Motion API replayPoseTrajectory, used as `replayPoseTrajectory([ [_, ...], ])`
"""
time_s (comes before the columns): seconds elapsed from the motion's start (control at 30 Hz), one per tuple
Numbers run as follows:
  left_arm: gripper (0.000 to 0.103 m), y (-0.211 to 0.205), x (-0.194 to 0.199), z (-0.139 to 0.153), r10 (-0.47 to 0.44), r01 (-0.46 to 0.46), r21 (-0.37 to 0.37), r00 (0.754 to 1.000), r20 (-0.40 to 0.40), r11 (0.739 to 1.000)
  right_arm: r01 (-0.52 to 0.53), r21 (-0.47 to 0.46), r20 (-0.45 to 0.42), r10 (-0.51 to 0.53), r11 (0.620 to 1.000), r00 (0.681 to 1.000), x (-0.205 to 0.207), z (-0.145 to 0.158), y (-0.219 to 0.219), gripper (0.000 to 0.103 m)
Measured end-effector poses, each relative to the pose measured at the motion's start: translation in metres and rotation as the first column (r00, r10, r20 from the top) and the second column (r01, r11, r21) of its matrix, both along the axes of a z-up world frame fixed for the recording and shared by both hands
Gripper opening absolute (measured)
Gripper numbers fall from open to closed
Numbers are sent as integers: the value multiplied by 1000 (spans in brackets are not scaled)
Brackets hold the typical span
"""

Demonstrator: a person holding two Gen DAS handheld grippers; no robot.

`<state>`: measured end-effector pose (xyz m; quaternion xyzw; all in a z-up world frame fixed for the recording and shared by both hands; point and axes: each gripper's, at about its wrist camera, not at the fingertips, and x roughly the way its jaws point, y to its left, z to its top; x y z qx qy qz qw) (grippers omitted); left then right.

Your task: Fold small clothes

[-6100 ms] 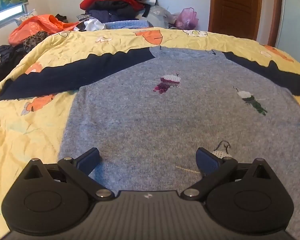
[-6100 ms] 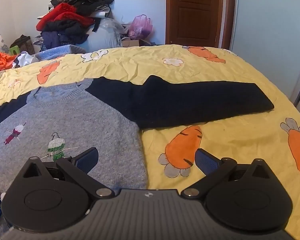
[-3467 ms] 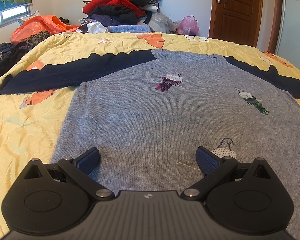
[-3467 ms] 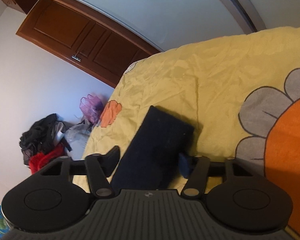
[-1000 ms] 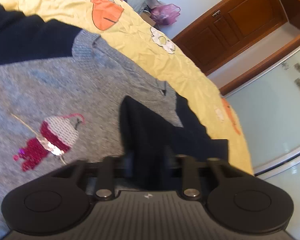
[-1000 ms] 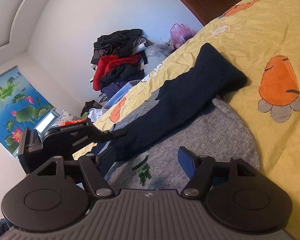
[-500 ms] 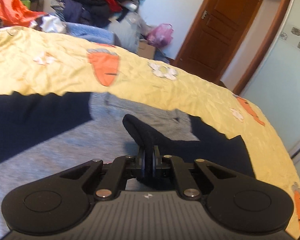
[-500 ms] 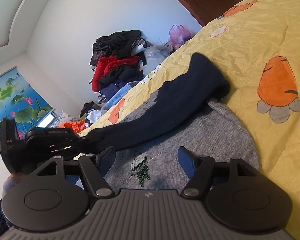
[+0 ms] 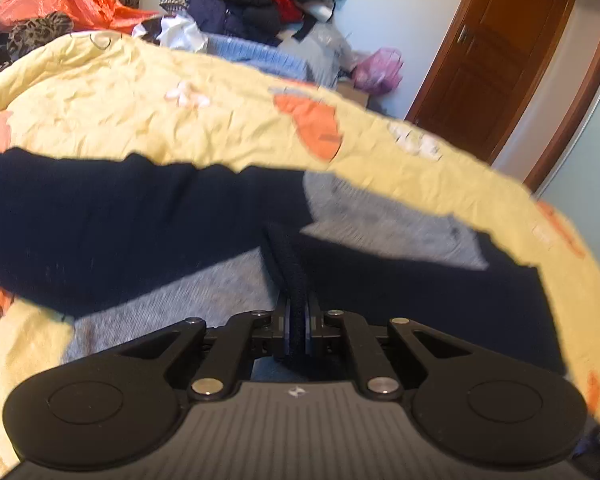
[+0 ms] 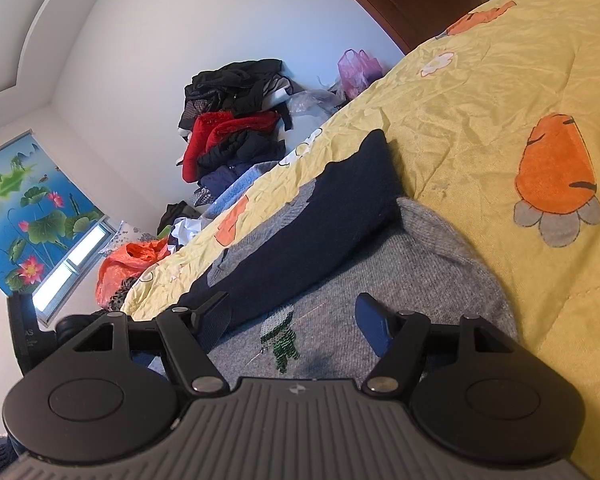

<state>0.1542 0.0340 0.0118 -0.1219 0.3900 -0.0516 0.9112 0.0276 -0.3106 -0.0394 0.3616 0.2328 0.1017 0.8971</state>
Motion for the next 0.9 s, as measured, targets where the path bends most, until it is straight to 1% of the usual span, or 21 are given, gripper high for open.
replayPoseTrajectory([
  [0.03, 6, 0, 1, -7, 4, -4, 4, 1000, -13, 1000, -1, -2, -1, 1, 1000, 1000, 0, 0, 0, 71],
  [0.1, 6, 1, -2, -14, 7, -7, 5, 1000, 24, 1000, -5, -14, -5, 5, 1000, 1000, 0, 1, 1, 72],
  [0.17, 6, 1, -6, -16, 15, -15, -3, 999, 52, 1000, -27, -51, -19, 26, 998, 999, 2, 3, 6, 75],
  [0.2, 8, 2, -9, -20, 10, -11, 1, 997, 80, 1000, -56, -86, -32, 53, 995, 998, 5, 6, 10, 80],
  [0.23, 8, 1, -14, -22, -4, 2, 18, 994, 113, 1000, -87, -137, -47, 82, 987, 996, 8, 10, 16, 81],
  [0.3, 8, 2, -16, -22, 2, -3, 6, 993, 121, 1000, -113, -275, -65, 98, 955, 993, 13, 25, 30, 83],
  [0.37, 8, 2, -15, -22, 4, -4, 5, 992, 124, 1000, -109, -333, -9, 112, 936, 994, 20, 42, 35, 83],
  [0.4, 8, 1, -14, -22, 3, -4, 11, 992, 125, 1000, -101, -362, 15, 114, 927, 993, 27, 51, 38, 84],
  [0.43, 9, 1, -13, -22, 3, -5, 17, 992, 127, 1000, -95, -401, 21, 113, 911, 993, 39, 58, 41, 86],
  [0.47, 9, 0, -13, -22, 3, -6, 24, 992, 129, 1000, -92, -453, 12, 109, 887, 994, 54, 63, 46, 86],
  [0.5, 9, -1, -13, -22, 3, -7, 30, 992, 130, 1000, -94, -512, -9, 104, 854, 995, 70, 65, 52, 86],
  [0.57, 9, -2, -14, -22, 3, -8, 36, 991, 131, 999, -126, -619, -86, 93, 775, 992, 107, 60, 64, 85],
  [0.6, 9, -2, -14, -23, 3, -8, 33, 992, 130, 999, -152, -653, -128, 89, 742, 988, 122, 54, 68, 84],
  [0.63, 9, -2, -14, -23, 4, -8, 31, 992, 129, 999, -175, -674, -170, 81, 717, 982, 135, 47, 69, 83],
  [0.7, 9, -2, -14, -23, 2, -6, 35, 991, 130, 999, -201, -707, -233, 46, 678, 971, 153, 35, 70, 84],
  [0.73, 9, -2, -14, -23, 2, -6, 33, 992, 130, 999, -193, -715, -223, 42, 672, 974, 153, 30, 67, 92],
  [0.77, 9, -2, -14, -23, 3, -6, 28, 992, 129, 1000, -186, -711, -220, 37, 678, 975, 152, 26, 64, 95],
  [0.8, 9, -1, -14, -23, 4, -7, 21, 992, 128, 1000, -176, -692, -210, 38, 701, 977, 150, 23, 58, 98],
  [0.83, 9, 0, -14, -24, 6, -7, 13, 992, 127, 1000, -165, -688, -183, 51, 707, 982, 146, 18, 54, 99],
  [0.9, 9, 2, -14, -24, 9, -9, 1, 992, 127, 1000, -168, -684, -179, 59, 710, 982, 145, 18, 53, 101],
])
